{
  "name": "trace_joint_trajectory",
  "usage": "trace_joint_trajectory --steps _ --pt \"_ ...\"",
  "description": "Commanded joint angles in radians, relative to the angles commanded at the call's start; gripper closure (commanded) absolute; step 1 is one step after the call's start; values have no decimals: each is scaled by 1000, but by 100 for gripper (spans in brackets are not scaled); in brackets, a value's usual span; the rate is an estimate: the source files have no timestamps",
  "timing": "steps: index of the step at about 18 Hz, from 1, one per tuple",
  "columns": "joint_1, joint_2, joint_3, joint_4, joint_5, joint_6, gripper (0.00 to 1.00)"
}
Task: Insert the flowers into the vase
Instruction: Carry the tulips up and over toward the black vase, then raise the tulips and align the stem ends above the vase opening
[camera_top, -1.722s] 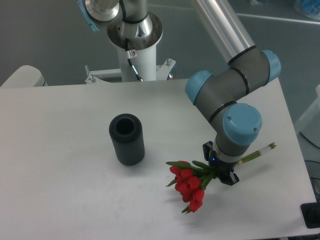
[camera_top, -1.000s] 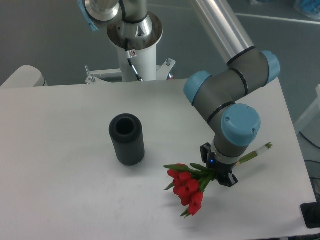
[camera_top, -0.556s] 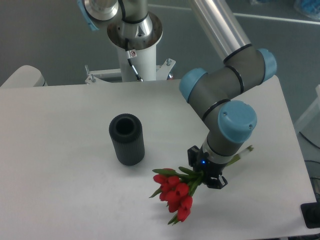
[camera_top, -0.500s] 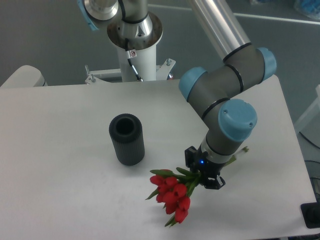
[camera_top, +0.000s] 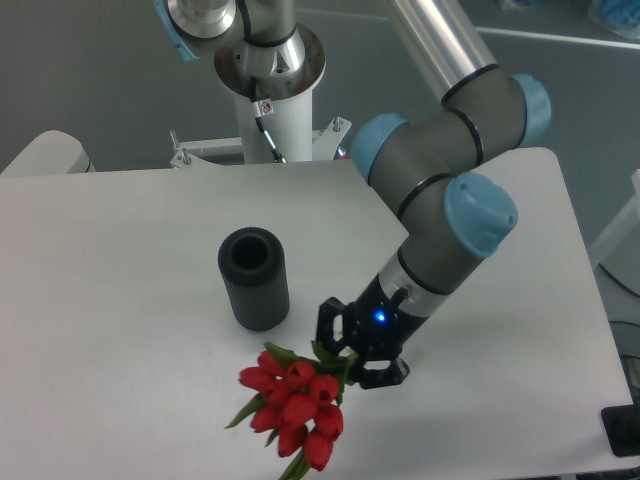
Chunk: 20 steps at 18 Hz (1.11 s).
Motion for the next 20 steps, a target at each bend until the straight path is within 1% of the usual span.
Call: trace_joint_trajectory --steps 2,4,6,7,10,12,13,15,17,20 --pt "12 5 -8 -3 -83 0 100" --pt "28 37 -46 1 -164 0 100" --pt "61 72 -86 5 -246 1 100" --pt "75 83 -112 6 -276 1 100" --pt "135 152 -199 11 -391 11 100" --pt "164 199 -264 14 -459 15 100" --pt "173 213 -293 21 -490 15 100" --pt "176 238 -343 58 -525 15 100" --pt "183 258 -377 84 -548 15 100" --pt "190 299 -416 89 -574 14 100"
